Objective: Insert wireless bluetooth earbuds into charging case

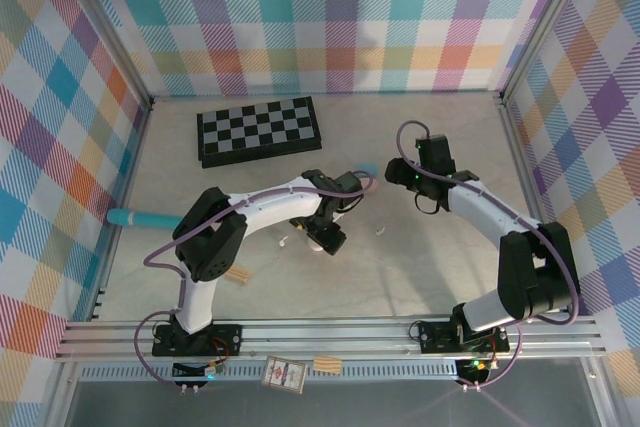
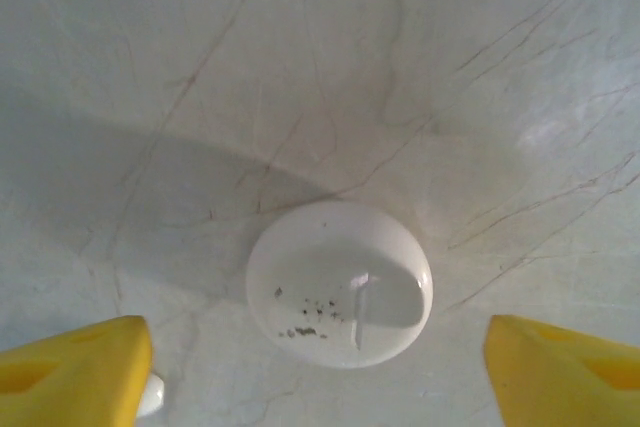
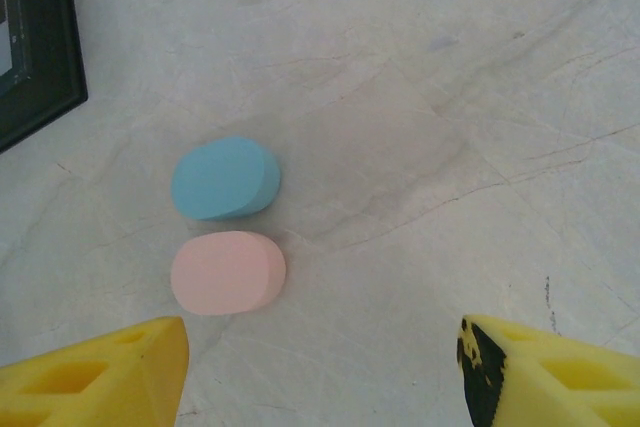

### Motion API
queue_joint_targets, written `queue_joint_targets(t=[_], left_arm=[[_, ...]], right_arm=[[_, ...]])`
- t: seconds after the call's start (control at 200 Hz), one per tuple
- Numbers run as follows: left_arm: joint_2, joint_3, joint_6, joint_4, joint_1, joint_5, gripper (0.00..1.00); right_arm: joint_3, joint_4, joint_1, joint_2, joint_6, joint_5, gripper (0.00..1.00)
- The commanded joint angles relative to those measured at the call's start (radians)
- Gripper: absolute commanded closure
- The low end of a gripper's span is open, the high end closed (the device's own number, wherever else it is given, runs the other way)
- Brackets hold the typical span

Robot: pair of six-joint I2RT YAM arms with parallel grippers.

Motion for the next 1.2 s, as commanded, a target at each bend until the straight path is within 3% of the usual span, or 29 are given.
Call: queue_joint_targets(t=[0.0,0.145,0.49,0.65,0.725,0.83,1.065,1.195], left_arm=[[0.018,0.032,-0.009,-0.095,-0.006,0.021,0.24],[0.041,0.028,-0.010,-0.072,-0.006,0.040,0.31],[0.094,0.044,0.005,-0.001,-0.005,0.047,0.30],[0.111,0.047,-0.005,0.020,-0.005,0.048,0.40],[0.110,0.042,-0.009,0.026,-0.005,0.045,0.50],[0.093,0.030,-0.026,0.037,-0.005,0.025,0.52],[-0.078,-0.076,-0.170,0.245,0.050,0.031,0.53],[-0.206,-0.176,-0.334,0.445,0.124,0.144,0.56]], right_arm=[[-0.007,0.004,-0.005,-0.037,-0.013,-0.001,0.29],[-0.004,0.000,-0.007,-0.041,-0.018,-0.005,0.28],[-0.006,-0.006,-0.008,-0.050,-0.015,-0.013,0.29],[-0.011,-0.011,-0.009,-0.053,-0.011,-0.022,0.29],[-0.017,-0.011,-0.009,-0.062,-0.012,-0.023,0.29],[-0.025,-0.012,-0.008,-0.085,-0.013,-0.023,0.29],[-0.097,0.071,-0.008,-0.236,-0.040,-0.117,0.28],[-0.168,0.146,-0.008,-0.348,-0.074,-0.163,0.25]])
